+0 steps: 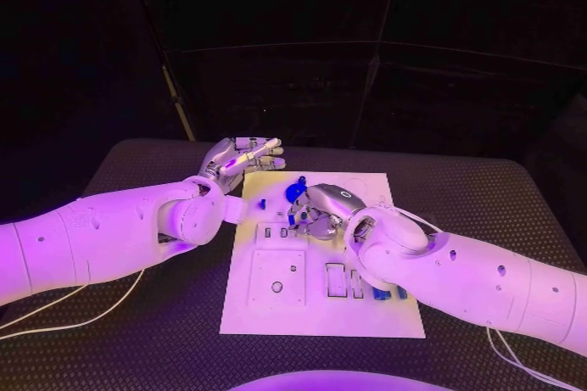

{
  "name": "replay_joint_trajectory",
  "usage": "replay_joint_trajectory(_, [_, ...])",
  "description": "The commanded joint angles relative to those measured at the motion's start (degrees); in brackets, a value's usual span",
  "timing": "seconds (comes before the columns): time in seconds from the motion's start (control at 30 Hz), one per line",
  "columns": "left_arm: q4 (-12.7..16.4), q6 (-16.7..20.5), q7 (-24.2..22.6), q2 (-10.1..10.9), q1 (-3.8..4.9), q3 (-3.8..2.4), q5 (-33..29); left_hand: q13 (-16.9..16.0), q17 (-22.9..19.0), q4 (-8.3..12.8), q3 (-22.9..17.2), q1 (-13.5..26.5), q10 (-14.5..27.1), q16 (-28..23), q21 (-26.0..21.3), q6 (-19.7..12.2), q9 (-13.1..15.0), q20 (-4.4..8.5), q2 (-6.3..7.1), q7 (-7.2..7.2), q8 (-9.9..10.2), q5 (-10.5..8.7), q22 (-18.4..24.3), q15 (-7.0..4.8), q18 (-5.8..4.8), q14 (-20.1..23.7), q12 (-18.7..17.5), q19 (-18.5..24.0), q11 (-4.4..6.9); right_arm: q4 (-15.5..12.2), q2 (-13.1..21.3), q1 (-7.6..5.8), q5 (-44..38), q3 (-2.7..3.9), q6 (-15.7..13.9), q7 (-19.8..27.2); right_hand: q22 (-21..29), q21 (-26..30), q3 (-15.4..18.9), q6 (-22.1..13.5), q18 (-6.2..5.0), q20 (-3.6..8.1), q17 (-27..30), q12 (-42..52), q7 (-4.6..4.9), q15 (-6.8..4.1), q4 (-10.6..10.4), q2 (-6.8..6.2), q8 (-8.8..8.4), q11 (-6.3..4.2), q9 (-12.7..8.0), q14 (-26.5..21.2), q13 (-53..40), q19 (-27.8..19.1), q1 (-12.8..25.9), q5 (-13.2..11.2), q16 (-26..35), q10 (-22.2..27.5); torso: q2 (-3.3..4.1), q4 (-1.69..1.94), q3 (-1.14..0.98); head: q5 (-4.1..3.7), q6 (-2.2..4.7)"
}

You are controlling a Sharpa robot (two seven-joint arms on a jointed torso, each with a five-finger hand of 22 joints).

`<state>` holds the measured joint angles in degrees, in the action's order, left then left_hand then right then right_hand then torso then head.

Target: Assemble the parts on the task board

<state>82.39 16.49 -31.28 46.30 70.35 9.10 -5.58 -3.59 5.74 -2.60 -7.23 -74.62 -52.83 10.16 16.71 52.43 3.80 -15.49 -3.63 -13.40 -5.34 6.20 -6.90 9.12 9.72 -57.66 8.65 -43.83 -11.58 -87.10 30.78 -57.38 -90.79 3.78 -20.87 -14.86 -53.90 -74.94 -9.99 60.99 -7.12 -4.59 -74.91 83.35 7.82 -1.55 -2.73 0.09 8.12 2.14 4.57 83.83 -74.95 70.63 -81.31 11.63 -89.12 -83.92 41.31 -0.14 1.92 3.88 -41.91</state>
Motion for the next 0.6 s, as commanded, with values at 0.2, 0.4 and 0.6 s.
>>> replay_joint_trajectory(0.2, [-0.02,-0.41,-0.19,-0.2,0.08,-0.05,0.29,-0.04,-0.07,0.23,-0.07,-0.45,-0.42,-0.19,-0.04,0.46,-0.03,-0.07,-0.2,-0.83,0.16,-0.05,0.09,-0.12,0.83,-0.37,-0.25,-0.4,0.17,1.6,-1.3,0.15,-3.15,-0.56,0.84,-0.68,-0.07,0.14,-0.29,1.51,0.38,0.17,-12.34,-0.01,-1.23,-0.41,-0.14,-0.1,0.08,-0.28,0.08,5.56,-8.54,-0.21,0.64,0.16,0.13,-2.24,0.0,0.02,-0.01,0.17,-0.34])
replay_joint_trajectory(0.4, [-0.09,-0.37,-0.21,-0.34,0.08,-0.05,0.29,-0.04,-0.07,0.23,-0.07,-0.45,-0.42,-0.19,-0.04,0.46,-0.03,-0.07,-0.2,-0.83,0.16,-0.05,0.09,-0.12,0.83,-0.37,-0.25,-0.4,0.17,2.31,-1.87,0.19,-3.26,-1.46,2.56,-0.36,-0.05,0.15,-0.22,1.5,0.38,0.18,-12.44,0.02,-1.22,-0.42,-0.21,-0.24,0.01,-0.28,0.06,5.58,-8.58,-0.22,0.87,0.26,0.09,-2.26,0.03,0.08,-0.03,0.18,-0.48])
replay_joint_trajectory(0.6, [-0.15,-0.23,-0.31,-0.32,0.08,-0.05,0.29,-0.04,-0.07,0.23,-0.07,-0.45,-0.42,-0.19,-0.04,0.46,-0.03,-0.07,-0.2,-0.83,0.16,-0.05,0.09,-0.12,0.83,-0.37,-0.25,-0.4,0.17,2.65,-2.26,0.22,-3.46,-1.83,4.08,-0.18,-0.11,0.15,-0.06,1.43,0.4,0.19,-12.5,-0.1,-1.17,-0.4,-0.41,-0.49,-0.16,-0.24,0.01,5.6,-8.48,-0.17,1.37,0.24,0.07,-2.19,0.01,0.08,-0.01,0.26,-0.76])
